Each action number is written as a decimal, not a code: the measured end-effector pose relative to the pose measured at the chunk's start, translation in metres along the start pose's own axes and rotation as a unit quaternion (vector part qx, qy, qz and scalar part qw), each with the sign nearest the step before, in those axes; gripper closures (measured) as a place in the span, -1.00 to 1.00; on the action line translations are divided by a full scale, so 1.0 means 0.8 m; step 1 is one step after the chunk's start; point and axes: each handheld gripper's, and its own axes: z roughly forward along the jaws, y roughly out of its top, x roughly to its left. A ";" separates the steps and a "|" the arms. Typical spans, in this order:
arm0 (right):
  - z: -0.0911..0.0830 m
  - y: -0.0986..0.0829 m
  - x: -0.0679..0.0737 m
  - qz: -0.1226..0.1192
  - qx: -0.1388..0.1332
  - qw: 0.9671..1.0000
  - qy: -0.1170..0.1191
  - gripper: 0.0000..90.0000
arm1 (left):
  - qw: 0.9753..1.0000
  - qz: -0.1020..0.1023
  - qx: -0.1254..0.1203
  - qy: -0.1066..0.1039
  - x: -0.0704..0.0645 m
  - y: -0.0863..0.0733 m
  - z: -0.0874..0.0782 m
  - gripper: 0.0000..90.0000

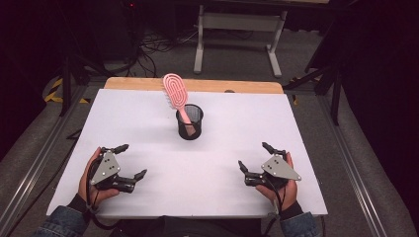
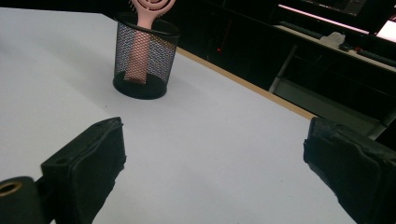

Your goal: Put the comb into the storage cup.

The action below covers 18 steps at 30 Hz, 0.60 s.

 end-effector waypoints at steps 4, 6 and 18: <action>0.001 0.001 0.002 -0.001 0.000 1.000 0.001 -0.87 | 1.000 0.001 0.002 -0.002 0.000 -0.001 -0.001 -0.95; 0.001 0.001 0.002 -0.002 0.001 1.000 0.001 -0.87 | 1.000 -0.001 -0.002 -0.002 0.001 0.000 -0.003 -0.95; 0.002 0.001 0.001 0.005 -0.002 1.000 0.018 -0.88 | 1.000 -0.009 -0.004 -0.006 0.003 -0.002 -0.002 -0.93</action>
